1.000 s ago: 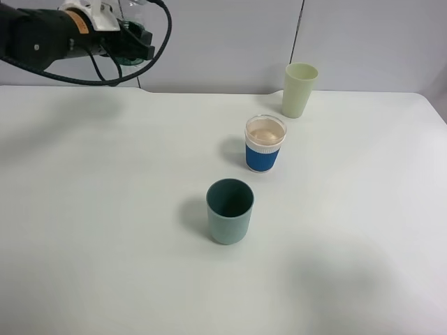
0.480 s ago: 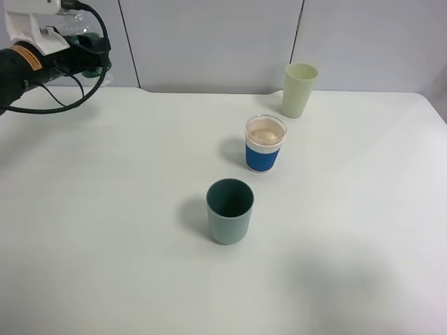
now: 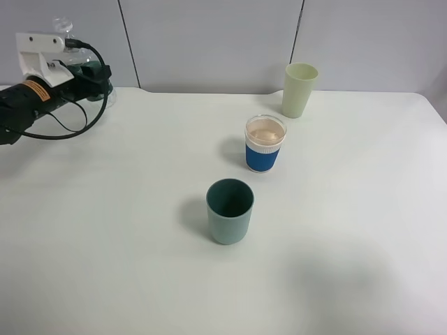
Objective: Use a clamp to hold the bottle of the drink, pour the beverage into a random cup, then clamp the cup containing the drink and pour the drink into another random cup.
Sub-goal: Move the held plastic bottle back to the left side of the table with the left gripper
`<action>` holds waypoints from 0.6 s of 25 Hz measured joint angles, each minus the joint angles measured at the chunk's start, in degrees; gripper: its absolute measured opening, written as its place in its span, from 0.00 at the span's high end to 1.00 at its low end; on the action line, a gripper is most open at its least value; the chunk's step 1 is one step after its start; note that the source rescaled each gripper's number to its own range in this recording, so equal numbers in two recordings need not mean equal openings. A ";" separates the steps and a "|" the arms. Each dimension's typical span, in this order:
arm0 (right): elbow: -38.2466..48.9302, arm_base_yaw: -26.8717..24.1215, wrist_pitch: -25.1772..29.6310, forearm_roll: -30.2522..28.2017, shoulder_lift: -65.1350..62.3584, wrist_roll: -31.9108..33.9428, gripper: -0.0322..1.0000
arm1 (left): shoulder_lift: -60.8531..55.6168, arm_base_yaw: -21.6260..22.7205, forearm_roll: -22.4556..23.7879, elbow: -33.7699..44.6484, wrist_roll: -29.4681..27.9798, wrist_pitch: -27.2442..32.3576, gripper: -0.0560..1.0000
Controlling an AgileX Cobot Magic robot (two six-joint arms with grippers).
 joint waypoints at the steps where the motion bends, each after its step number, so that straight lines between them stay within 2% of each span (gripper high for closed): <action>1: 0.00 0.00 0.00 0.00 0.00 0.00 0.29 | 0.83 0.08 -0.09 -0.38 0.78 -0.16 0.93; 5: 0.00 0.00 0.00 0.00 0.00 0.00 0.29 | 4.40 0.32 -0.26 -2.44 3.26 -1.38 0.93; 15: 0.00 0.00 0.00 0.00 0.00 0.00 0.29 | 11.64 0.35 -1.56 -5.64 4.36 -3.14 0.93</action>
